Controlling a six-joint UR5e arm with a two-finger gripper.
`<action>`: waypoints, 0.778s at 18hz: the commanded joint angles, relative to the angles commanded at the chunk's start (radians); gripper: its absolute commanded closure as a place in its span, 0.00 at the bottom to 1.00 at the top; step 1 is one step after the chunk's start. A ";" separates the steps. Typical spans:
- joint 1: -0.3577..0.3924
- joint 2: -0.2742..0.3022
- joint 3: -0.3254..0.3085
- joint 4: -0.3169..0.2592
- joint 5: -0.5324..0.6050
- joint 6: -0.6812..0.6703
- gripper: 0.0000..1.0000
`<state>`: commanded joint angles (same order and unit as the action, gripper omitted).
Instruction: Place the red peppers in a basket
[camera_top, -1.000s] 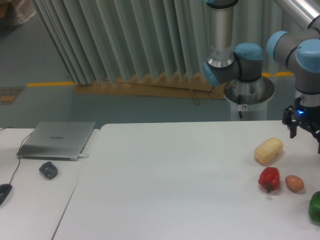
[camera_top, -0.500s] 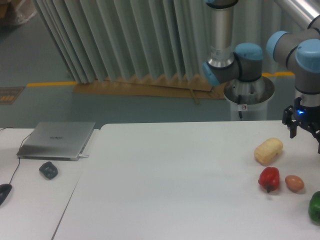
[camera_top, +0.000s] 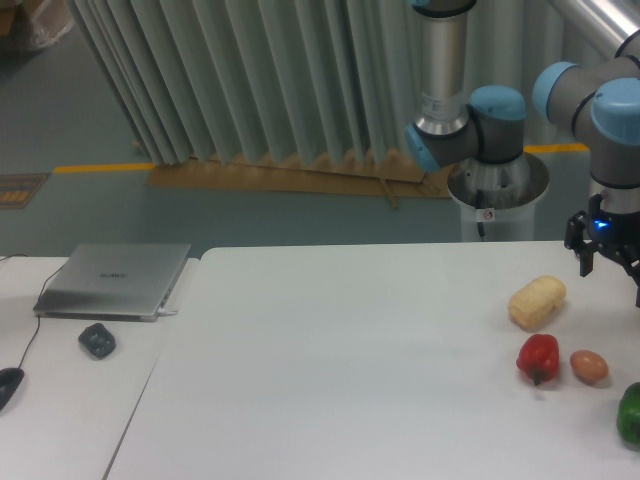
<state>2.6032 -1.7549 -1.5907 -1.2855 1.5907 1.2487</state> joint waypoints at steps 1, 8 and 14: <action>0.000 -0.002 0.000 0.000 0.000 0.000 0.00; -0.003 -0.006 -0.008 0.000 0.037 0.000 0.00; -0.086 -0.081 0.014 0.005 0.080 -0.270 0.00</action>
<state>2.5175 -1.8360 -1.5769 -1.2809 1.6704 0.9786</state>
